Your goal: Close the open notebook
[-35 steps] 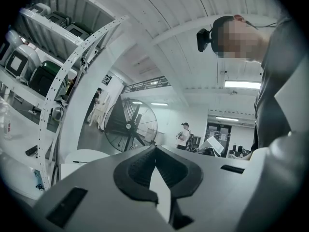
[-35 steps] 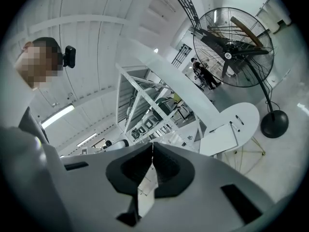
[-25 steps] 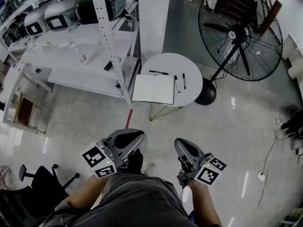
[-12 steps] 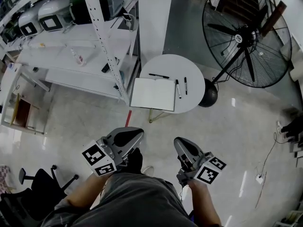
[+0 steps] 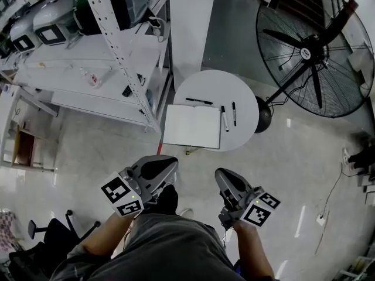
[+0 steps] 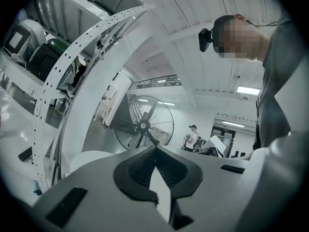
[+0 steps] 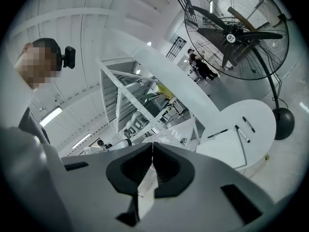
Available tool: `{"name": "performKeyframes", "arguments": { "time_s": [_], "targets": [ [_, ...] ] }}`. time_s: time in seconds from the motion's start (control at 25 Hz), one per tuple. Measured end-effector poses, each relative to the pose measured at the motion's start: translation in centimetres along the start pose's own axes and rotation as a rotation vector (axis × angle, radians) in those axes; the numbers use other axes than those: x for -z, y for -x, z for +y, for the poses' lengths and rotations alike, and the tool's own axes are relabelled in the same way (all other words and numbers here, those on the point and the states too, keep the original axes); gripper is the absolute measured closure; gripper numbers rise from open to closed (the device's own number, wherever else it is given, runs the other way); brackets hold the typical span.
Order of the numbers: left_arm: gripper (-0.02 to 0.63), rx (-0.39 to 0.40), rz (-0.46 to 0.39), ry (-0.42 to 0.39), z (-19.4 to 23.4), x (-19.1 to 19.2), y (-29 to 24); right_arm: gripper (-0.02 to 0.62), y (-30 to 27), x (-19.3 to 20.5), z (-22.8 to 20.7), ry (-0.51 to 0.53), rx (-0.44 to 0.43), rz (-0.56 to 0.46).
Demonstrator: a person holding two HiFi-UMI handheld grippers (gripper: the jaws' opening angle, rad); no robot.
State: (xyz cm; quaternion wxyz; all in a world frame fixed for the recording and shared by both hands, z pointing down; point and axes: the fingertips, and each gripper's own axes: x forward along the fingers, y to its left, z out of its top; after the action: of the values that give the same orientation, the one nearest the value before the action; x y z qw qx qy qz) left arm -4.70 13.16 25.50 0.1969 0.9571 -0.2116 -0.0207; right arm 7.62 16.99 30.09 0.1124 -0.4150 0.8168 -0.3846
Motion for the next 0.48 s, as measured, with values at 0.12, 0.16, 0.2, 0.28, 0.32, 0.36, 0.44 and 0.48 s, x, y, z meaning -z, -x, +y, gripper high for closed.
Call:
{"name": "performKeyframes", "arguments": {
  "time_s": [0.12,0.16,0.2,0.28,0.32,0.36,0.44,0.48],
  "targets": [
    [0.591,0.011,0.009,0.007,2.4,-0.7,-0.7,0.574,-2.1,-0.8,-0.8,-0.009,0.016,0.000],
    [0.591,0.014,0.013,0.010,3.2,-0.9,-1.0,0.574,-2.9,-1.1,-1.1,-0.012,0.021,0.002],
    [0.591,0.017,0.017,0.012,4.1,-1.2,-1.2,0.574,-3.7,-1.3,-1.4,-0.015,0.027,0.004],
    [0.591,0.024,0.023,0.015,5.8,-1.7,-1.5,0.574,-5.3,-1.8,-1.8,-0.019,0.036,0.006],
    [0.591,0.027,0.025,0.017,6.6,-2.0,-1.7,0.574,-6.1,-2.1,-2.0,-0.020,0.040,0.006],
    [0.591,0.030,0.027,0.018,7.5,-2.3,-1.8,0.574,-6.8,-2.4,-2.1,-0.021,0.044,0.006],
    [0.591,0.036,0.031,0.024,9.0,-2.8,-2.0,0.574,-8.3,-2.9,-2.3,-0.024,0.053,0.006],
    [0.591,0.039,0.032,0.028,9.7,-3.1,-2.1,0.574,-8.9,-3.1,-2.4,-0.025,0.059,0.008]
  ]
}}
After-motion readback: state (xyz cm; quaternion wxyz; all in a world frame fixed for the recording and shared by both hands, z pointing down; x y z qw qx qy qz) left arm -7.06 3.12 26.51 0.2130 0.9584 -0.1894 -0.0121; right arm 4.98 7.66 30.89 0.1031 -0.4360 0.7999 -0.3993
